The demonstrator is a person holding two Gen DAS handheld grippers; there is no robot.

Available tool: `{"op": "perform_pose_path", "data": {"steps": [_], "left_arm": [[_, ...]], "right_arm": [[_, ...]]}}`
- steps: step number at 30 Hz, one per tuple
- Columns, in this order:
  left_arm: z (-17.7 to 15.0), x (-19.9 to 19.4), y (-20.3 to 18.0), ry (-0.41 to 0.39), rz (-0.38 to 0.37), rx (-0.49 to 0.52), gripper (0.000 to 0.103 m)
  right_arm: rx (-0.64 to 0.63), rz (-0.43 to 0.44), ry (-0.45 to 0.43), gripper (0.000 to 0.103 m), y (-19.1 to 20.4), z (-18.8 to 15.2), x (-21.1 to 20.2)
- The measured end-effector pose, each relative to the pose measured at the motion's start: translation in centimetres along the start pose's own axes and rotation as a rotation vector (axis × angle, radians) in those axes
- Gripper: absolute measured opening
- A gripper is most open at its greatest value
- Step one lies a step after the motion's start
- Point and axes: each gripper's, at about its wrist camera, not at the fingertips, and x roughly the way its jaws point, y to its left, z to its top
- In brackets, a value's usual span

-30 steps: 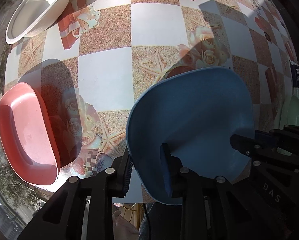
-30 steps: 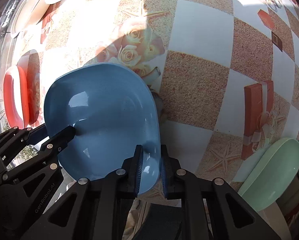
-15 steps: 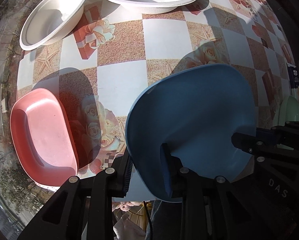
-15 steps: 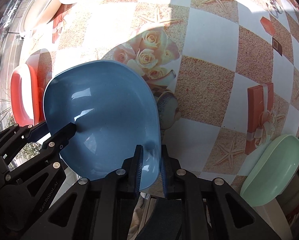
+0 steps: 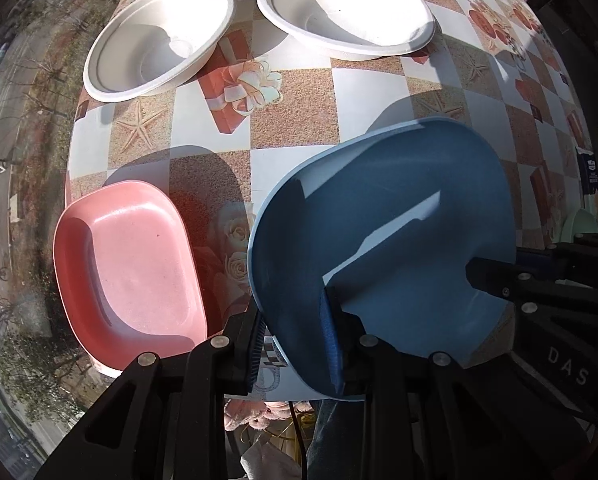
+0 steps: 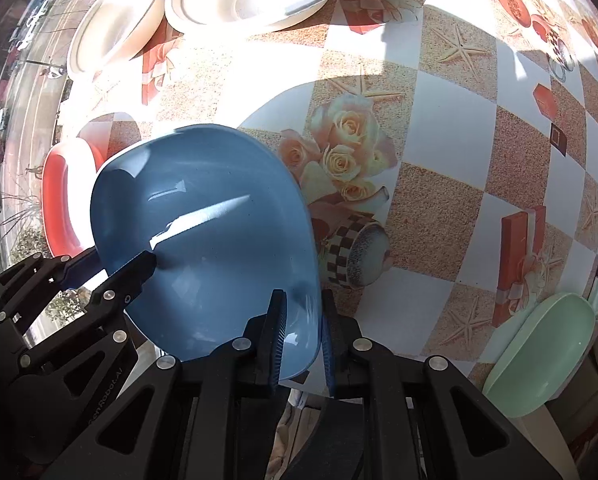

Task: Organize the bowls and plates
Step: 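Carry the blue plate onto the pink plate and open the right tool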

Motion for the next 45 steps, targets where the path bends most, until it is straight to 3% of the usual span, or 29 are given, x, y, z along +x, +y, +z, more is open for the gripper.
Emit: {"op": "perform_pose_path", "data": {"steps": [16,29,41,45], "left_arm": [[-0.9,-3.4,6.0,-0.048,0.054,-0.065,0.029],[-1.9,-4.5,11.0,-0.070,0.104,-0.192,0.029],[-1.4,-2.7,16.0,-0.059,0.157,-0.258,0.029],[-1.6,-1.5,17.2,-0.043,0.159,-0.287,0.029]], "right_arm": [[-0.094,-0.003,-0.028,0.019,1.7,-0.5,-2.6],[-0.185,0.022,-0.013,0.019,4.7,-0.9,-3.8],[-0.167,0.096,0.072,0.019,6.5,0.2,-1.6],[-0.185,0.085,0.078,0.019,7.2,0.8,-1.4]]}}
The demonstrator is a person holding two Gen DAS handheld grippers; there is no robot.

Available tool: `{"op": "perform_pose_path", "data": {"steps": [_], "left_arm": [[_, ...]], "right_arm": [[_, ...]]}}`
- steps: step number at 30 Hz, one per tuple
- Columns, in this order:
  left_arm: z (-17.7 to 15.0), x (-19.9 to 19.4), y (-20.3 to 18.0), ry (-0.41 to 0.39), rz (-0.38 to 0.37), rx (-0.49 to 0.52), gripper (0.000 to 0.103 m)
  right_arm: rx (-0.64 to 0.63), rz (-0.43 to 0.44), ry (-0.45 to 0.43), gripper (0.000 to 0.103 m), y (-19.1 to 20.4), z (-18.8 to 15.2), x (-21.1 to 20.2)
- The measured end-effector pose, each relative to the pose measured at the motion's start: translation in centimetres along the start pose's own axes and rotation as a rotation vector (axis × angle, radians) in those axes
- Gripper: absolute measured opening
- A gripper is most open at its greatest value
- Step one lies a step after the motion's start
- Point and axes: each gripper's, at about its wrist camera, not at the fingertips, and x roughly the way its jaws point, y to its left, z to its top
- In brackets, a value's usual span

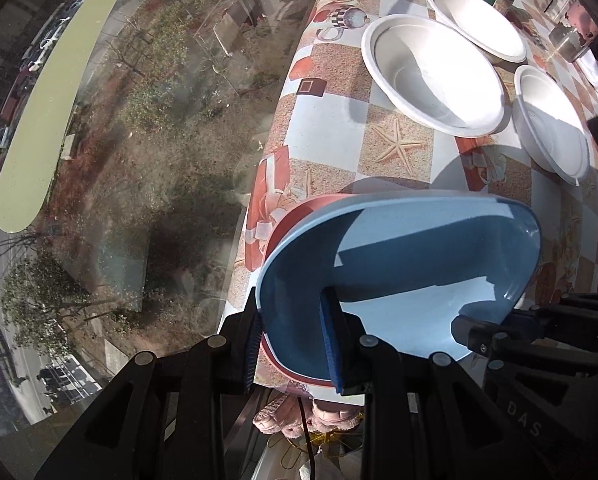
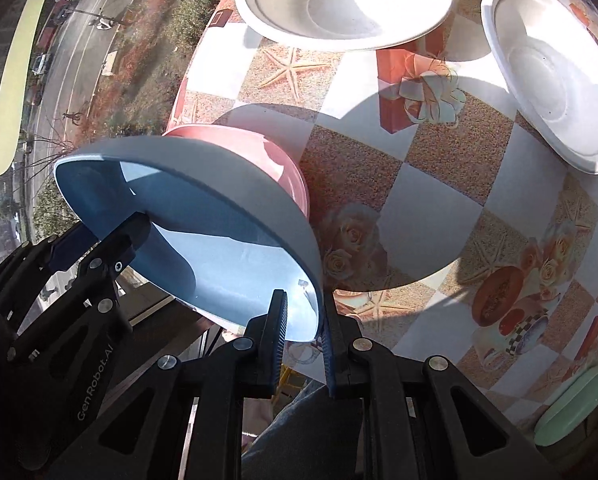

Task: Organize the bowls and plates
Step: 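Carry the blue plate onto the pink plate and open the right tool, then move the right tool over to the mint-green square plate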

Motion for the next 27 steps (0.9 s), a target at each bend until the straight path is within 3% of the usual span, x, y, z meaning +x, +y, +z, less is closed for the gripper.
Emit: {"op": "perform_pose_path", "data": {"steps": [5,9,12,14,16,18,27], "left_arm": [[-0.2,1.7,0.3,0.017,0.007,-0.008,0.035],[-0.1,2.6,0.3,0.030,-0.003,-0.014,0.062],[-0.3,2.0,0.6,0.009,0.050,-0.027,0.070],[-0.5,2.0,1.1,0.011,0.050,-0.048,0.075],[-0.6,1.8,1.3,0.012,0.033,-0.065,0.078],[-0.8,1.6,1.2,0.007,0.031,-0.065,0.078],[-2.2,0.5,-3.5,0.013,-0.015,0.054,0.079]], "right_arm": [[0.016,0.007,0.032,0.019,-0.6,0.4,0.5],[0.021,0.025,0.043,0.019,-1.4,0.3,0.2],[0.004,0.038,0.061,0.021,-1.1,0.9,0.8],[0.001,0.027,0.055,0.031,-1.6,0.7,0.3],[0.008,-0.004,0.038,0.063,-2.5,0.3,-0.4],[0.018,0.002,0.015,0.078,-3.8,-0.2,-1.3],[0.068,-0.034,0.006,0.078,-9.2,-4.0,-3.9]]}}
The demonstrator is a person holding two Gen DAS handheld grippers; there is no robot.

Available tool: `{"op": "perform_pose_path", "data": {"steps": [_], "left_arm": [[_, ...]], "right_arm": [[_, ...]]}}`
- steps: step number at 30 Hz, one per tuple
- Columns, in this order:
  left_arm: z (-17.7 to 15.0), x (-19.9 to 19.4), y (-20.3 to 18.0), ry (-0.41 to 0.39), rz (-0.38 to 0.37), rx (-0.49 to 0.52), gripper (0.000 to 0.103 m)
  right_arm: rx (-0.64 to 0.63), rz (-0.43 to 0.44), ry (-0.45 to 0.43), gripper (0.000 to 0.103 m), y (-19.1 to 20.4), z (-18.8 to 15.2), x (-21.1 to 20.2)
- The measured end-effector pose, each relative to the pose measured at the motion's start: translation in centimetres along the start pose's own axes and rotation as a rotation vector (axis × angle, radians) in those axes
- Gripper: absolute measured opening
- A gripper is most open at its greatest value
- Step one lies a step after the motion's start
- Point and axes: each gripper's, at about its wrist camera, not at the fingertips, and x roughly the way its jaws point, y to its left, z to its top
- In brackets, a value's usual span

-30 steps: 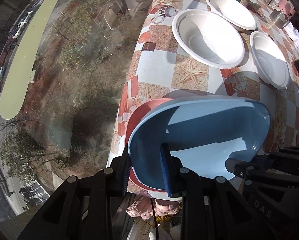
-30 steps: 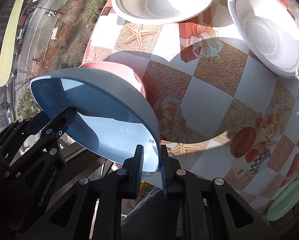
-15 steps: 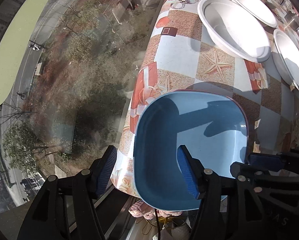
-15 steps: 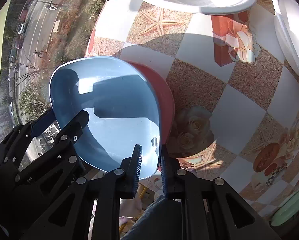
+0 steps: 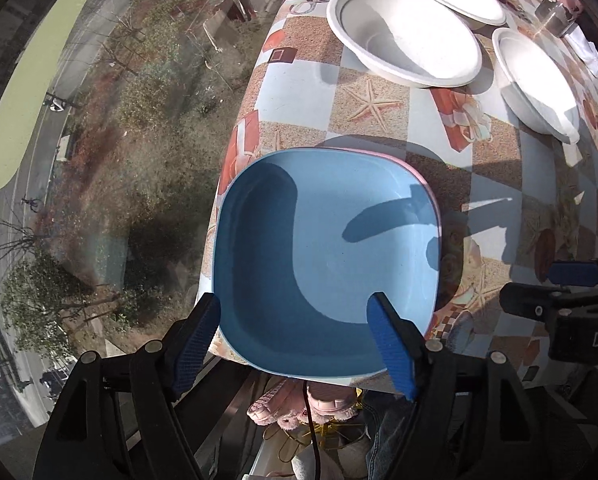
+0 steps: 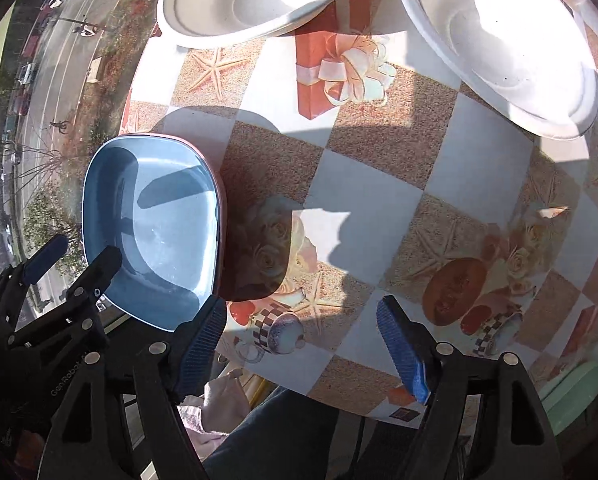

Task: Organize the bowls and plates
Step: 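Move the right tool over to the mint-green square plate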

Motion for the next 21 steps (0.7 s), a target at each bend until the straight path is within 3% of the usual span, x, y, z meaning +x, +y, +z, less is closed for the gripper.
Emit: {"op": "perform_pose_path", "data": {"steps": [11,21], "left_arm": [[-1.0,-1.9,-8.7,0.004,-0.045,0.289,0.079],[-0.5,-3.1,-12.0,-0.025,-0.037,0.373,0.079]], "right_arm": [[0.228,0.058,-0.025,0.079,-11.5,-5.5,-4.8],[0.368,0.079,-0.109,0.079,-17.9,-7.9,-9.7]]}}
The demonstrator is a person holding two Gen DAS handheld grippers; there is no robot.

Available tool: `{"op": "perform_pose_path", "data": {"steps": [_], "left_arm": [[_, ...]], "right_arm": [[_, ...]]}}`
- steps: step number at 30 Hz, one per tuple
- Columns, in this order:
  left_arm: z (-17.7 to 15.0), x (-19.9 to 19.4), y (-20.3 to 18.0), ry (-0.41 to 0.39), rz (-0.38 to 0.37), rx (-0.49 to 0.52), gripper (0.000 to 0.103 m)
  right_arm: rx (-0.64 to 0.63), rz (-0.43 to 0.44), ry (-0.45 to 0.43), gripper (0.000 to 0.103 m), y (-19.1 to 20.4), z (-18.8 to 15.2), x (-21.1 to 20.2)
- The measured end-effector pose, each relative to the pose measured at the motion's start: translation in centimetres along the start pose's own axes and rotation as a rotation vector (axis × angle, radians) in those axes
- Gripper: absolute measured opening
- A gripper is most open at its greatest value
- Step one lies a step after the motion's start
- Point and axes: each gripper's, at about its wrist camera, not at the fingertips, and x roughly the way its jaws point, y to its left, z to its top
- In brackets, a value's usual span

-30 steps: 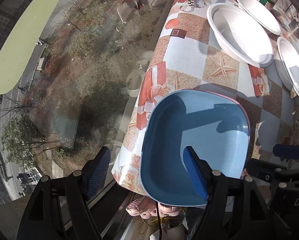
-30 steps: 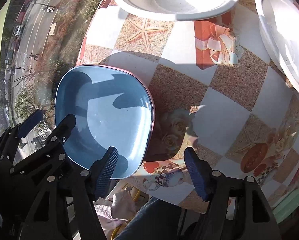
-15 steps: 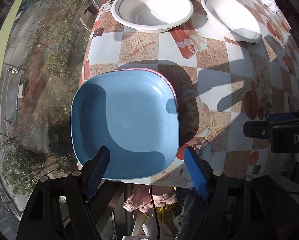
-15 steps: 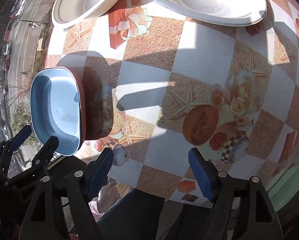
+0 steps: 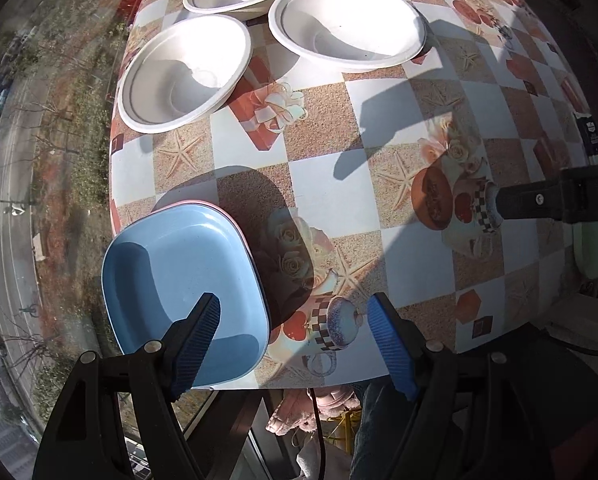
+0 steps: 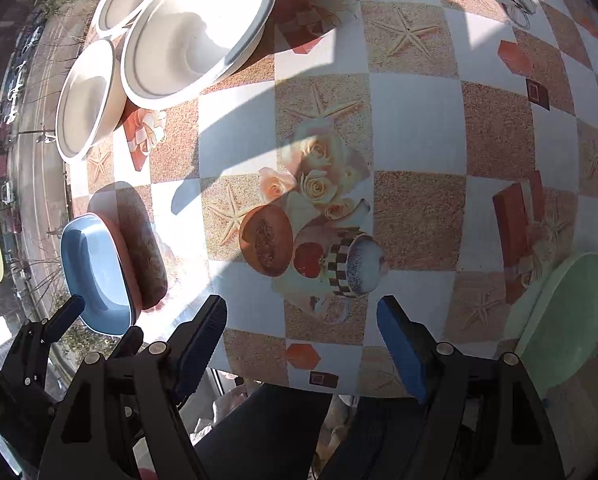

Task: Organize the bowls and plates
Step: 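Move the right tool over to the mint-green square plate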

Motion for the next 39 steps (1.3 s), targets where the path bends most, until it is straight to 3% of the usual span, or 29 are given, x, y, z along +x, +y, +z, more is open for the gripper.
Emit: {"op": "perform_pose_path", "data": {"steps": [20,26,28,39], "left_arm": [[3.4,-1.5,-7.2,-0.014,0.017,0.248,0.079],[4.7,-1.8,-9.2,-0.017,0.011,0.298,0.079],[5.3,-1.7,-9.7,-0.011,0.000,0.306,0.079],[7.2,-1.3,-13.0,0.035,-0.069,0.318,0.079]], "right_arm": [[0.293,0.022,-0.146,0.079,-10.9,-2.5,-3.6],[0.367,-0.027,-0.190,0.078,-15.0,-3.5,-5.2],[0.385,-0.059,-0.195,0.079,-14.6,-3.6,-4.0],[0.496,-0.202,-0.184,0.079,-20.9,-6.9,-3.8]]}}
